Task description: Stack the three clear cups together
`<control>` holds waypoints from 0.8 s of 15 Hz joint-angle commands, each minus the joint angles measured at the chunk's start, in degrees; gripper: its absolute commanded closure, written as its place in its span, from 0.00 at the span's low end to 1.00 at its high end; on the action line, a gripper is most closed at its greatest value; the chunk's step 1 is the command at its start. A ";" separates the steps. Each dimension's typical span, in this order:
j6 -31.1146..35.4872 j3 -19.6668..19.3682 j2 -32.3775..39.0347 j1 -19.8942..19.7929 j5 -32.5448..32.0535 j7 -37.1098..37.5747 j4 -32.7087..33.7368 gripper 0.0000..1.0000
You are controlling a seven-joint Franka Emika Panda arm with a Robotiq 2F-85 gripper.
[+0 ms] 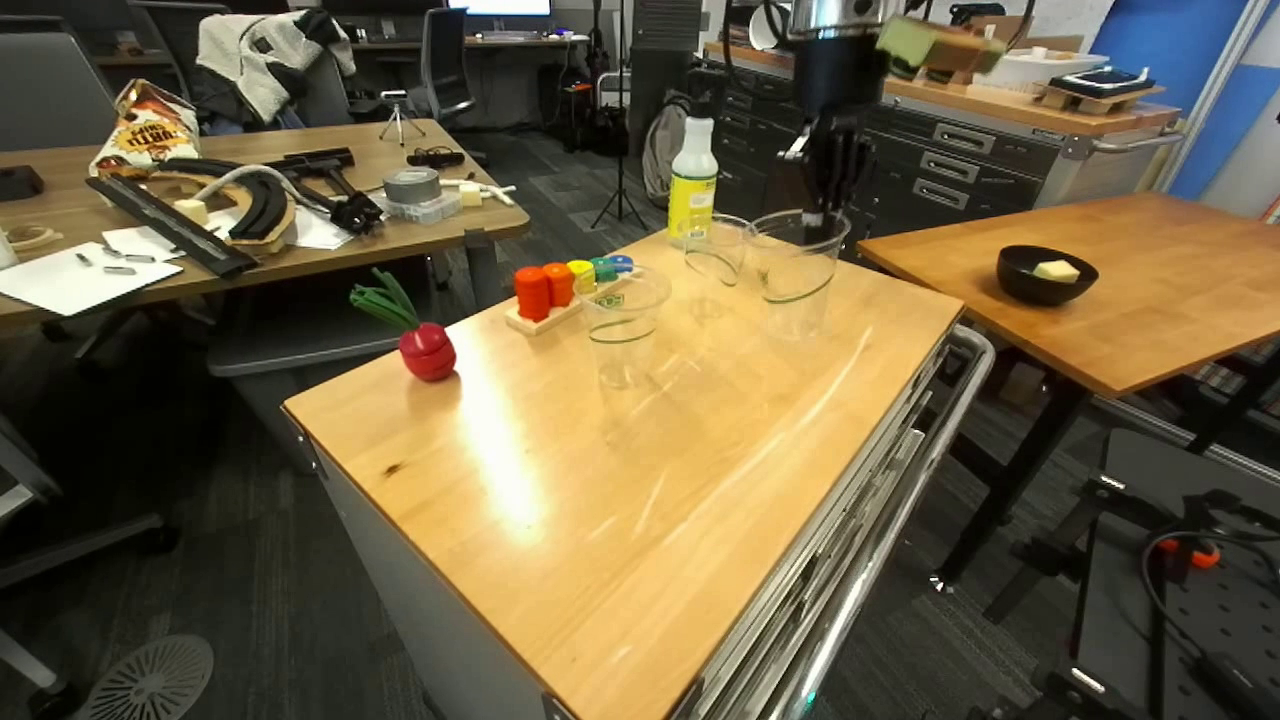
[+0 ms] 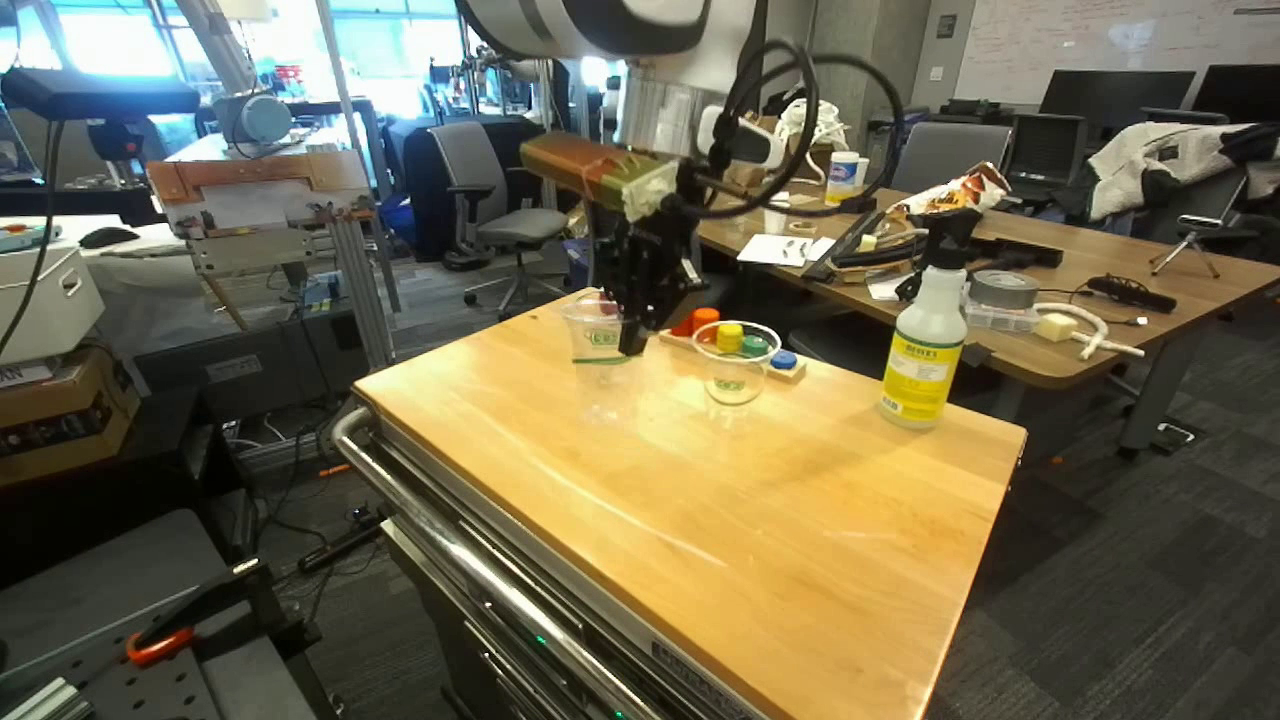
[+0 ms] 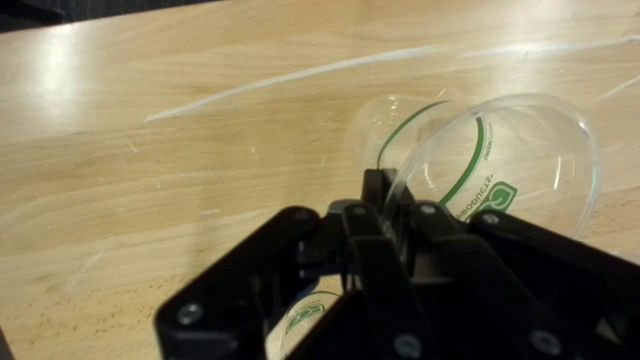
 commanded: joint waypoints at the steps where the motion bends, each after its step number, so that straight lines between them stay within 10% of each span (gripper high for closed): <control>1: -9.22 -1.05 -7.06 -0.52 0.77 -0.31 3.17 0.99; 12: -3.26 -2.38 4.74 -1.48 8.40 0.97 18.70 0.99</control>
